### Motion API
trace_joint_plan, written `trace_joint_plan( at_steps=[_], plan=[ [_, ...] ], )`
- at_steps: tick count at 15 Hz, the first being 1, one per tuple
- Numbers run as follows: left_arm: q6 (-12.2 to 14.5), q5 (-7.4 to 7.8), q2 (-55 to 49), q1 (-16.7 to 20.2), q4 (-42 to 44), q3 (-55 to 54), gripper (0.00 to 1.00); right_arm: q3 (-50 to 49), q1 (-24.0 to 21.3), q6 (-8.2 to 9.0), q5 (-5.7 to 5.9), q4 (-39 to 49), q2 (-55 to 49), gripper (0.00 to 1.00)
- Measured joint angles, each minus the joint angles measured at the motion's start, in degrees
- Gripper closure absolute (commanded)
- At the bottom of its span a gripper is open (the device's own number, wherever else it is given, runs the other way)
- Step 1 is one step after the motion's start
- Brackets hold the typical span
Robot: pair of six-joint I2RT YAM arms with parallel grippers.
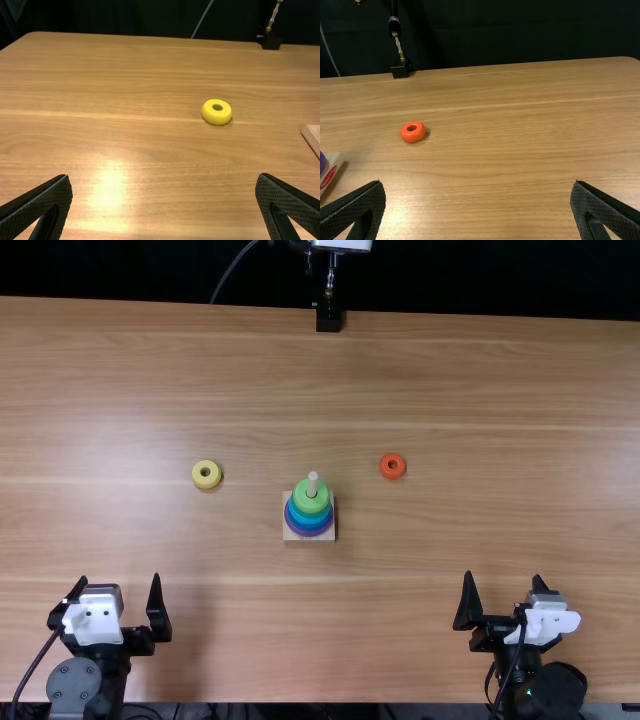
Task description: Build the Hanoi tower: stack the rings onto the peg from bottom to top in this color order: purple, dark blue, light blue, dark green, light green, yellow, orange.
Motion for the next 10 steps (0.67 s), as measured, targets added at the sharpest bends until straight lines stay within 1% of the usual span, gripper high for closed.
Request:
trace_joint_plan(
  at_steps=[2,3,7,10],
  plan=[
    [0.0,-0.11,0.8,0.0,-3.6,1.9,0.0,0.0,0.0,-0.02,0.0,0.0,0.0,0.0],
    [0.0,-0.11,3.6,0.0,-4.0,4.9,0.0,0.0,0.0,0.02,0.0,0.0,0.0,0.0],
    [0.0,-0.15,22.3,0.0,-3.7,26.9,0.0,0.0,0.0,-0.02,0.0,0.0,0.0,0.0],
    [0.0,-0.09,40.8,0.0,-4.7,39.9,0.0,0.0,0.0,0.0,0.0,0.0,0.0,0.0]
  ],
)
